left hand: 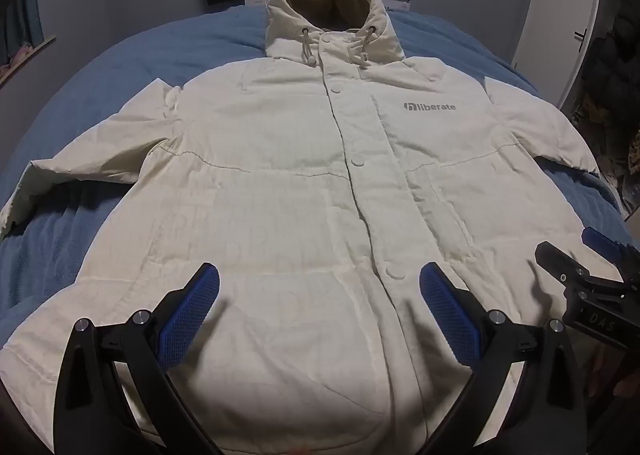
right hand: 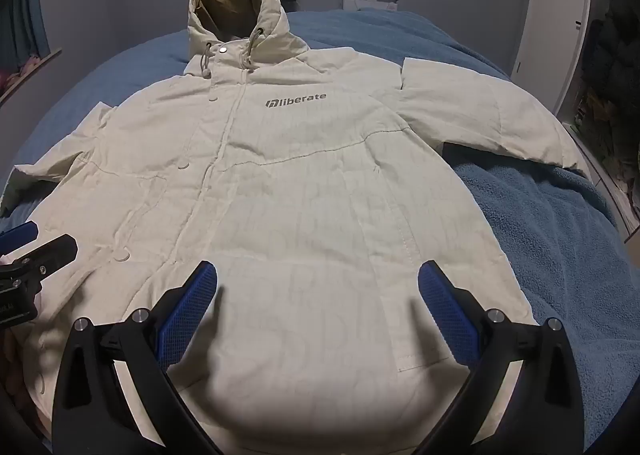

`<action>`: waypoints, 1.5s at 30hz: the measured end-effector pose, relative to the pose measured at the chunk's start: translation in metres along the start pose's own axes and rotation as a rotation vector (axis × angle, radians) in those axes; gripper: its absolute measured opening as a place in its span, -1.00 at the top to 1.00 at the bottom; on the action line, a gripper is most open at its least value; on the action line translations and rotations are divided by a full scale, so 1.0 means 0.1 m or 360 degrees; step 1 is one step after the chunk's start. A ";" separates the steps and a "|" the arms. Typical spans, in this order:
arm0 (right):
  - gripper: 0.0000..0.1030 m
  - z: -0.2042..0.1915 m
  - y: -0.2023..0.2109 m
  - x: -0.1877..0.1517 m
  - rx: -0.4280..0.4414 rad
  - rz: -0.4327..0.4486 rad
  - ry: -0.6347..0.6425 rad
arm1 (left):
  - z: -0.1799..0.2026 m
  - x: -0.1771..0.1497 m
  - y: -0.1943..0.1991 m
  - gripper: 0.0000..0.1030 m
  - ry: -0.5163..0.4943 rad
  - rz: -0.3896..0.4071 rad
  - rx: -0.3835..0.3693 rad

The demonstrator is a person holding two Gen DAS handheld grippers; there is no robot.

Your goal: Fold large clothes

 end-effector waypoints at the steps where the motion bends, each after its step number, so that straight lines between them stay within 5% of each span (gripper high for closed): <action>1: -0.88 0.00 0.00 0.00 -0.0001 -0.0001 0.0001 | 0.00 0.00 0.00 -0.88 -0.0002 -0.0003 0.0001; 45: -0.88 -0.01 -0.06 0.00 0.0003 -0.0028 -0.0002 | 0.00 -0.05 -0.05 -0.88 0.0024 -0.0022 -0.0025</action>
Point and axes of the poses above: each gripper's, at about its wrist camera, not at the fingertips, and y roughly against the way its jaws point, z to its right, x to its top, the point moved 2 cm from there along -y, roughly the way its jaws point, and after that the axes turned 5 degrees about -z, right-handed, at the moved point
